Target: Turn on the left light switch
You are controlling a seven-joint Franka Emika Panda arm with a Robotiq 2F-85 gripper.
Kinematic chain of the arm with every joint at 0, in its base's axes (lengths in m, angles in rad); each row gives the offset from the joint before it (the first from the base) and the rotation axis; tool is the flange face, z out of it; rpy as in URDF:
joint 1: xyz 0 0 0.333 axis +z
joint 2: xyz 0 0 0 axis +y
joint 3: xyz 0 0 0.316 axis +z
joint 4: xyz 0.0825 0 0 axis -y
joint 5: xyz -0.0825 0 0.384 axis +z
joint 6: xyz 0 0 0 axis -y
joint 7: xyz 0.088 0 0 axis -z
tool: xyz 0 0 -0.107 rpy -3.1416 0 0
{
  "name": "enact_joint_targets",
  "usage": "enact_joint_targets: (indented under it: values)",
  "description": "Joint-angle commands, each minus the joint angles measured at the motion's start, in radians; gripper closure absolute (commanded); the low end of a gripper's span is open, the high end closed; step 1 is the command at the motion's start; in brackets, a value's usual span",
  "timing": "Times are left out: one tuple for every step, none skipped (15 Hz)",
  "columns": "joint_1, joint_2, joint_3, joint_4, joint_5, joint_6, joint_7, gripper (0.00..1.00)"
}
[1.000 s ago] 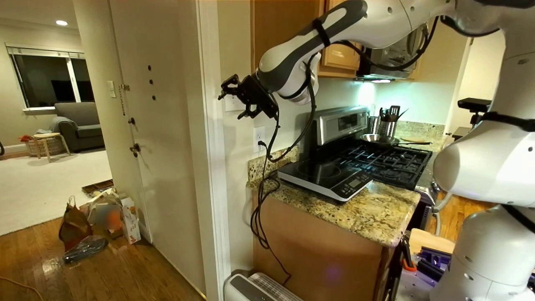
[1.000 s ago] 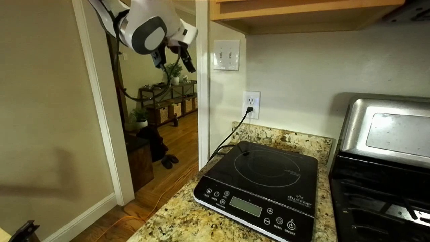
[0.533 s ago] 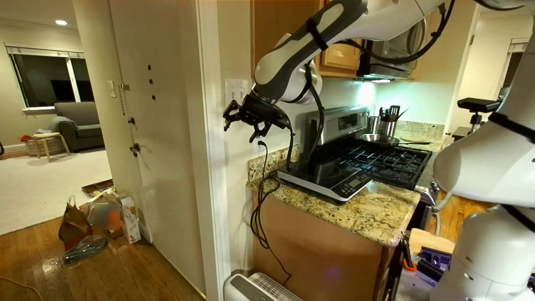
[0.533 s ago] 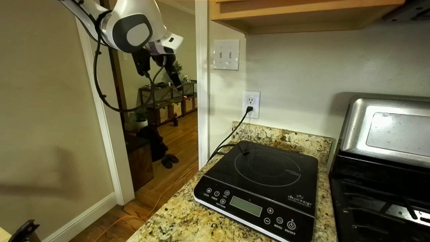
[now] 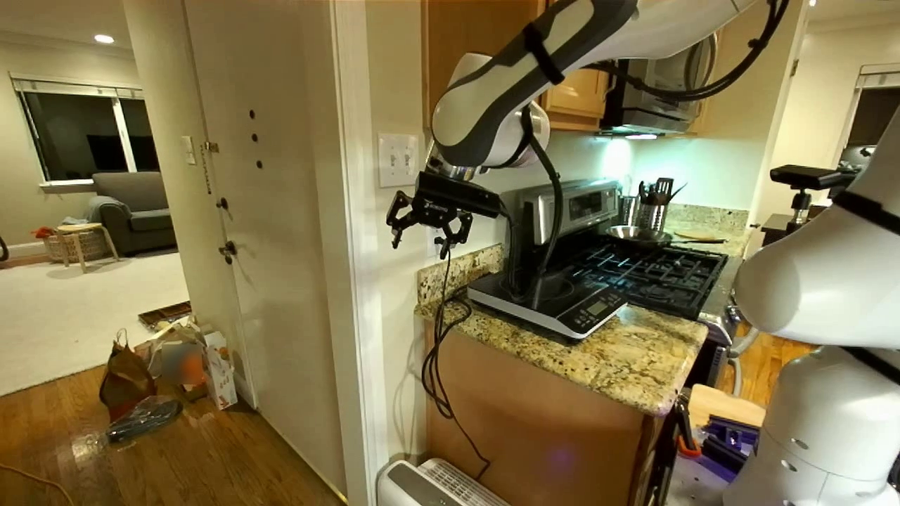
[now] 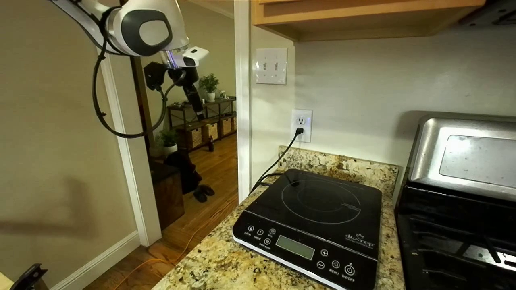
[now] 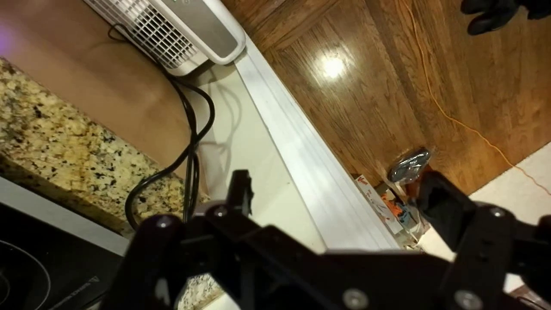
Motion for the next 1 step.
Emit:
enact_joint_targets:
  values:
    - [0.136,0.05,-0.133,-0.006,-0.093,0.013,0.06,0.0]
